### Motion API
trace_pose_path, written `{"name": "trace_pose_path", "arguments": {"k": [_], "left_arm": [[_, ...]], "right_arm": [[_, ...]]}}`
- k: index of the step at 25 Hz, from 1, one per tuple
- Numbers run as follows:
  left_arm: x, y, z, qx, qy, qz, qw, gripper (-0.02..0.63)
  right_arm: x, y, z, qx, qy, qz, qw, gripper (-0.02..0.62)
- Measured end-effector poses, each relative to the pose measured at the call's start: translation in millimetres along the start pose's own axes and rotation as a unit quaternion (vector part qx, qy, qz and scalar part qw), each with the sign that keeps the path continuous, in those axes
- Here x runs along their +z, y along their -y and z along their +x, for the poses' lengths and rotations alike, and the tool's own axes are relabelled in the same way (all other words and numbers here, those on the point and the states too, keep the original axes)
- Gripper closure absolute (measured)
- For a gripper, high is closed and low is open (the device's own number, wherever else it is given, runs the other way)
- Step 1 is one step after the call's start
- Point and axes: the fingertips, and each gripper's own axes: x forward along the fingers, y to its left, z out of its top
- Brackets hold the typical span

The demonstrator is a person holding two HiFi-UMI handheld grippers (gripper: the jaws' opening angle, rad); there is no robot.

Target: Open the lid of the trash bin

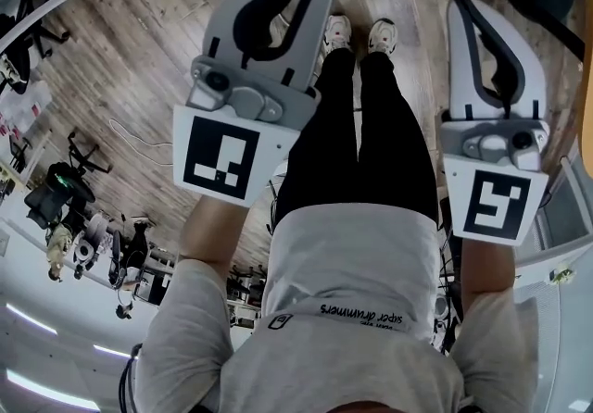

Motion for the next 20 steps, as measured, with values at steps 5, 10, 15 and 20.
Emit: {"name": "trace_pose_path", "arguments": {"k": [5,10,15,20], "left_arm": [[-24.6,-11.0,15.5,0.002,-0.008,0.005,1.0,0.591],[-45.8,-20.5,25.1,0.007,-0.009,0.005,0.9999,0.591],[-64.0,-31.0,37.2,0.008,-0.015,0.011,0.9998,0.591],[-79.3,-40.8,51.9,0.011,-0.018,0.019,0.9996,0.591]], "right_arm": [[-22.8,-0.9,21.2,0.006,-0.009,-0.015,1.0,0.588],[-43.2,-4.8,41.5,0.012,-0.019,-0.038,0.999,0.58],[-64.6,-7.8,67.2,0.019,-0.033,-0.062,0.997,0.572],[-101.8,-13.4,90.3,0.041,-0.076,-0.098,0.991,0.568]]}}
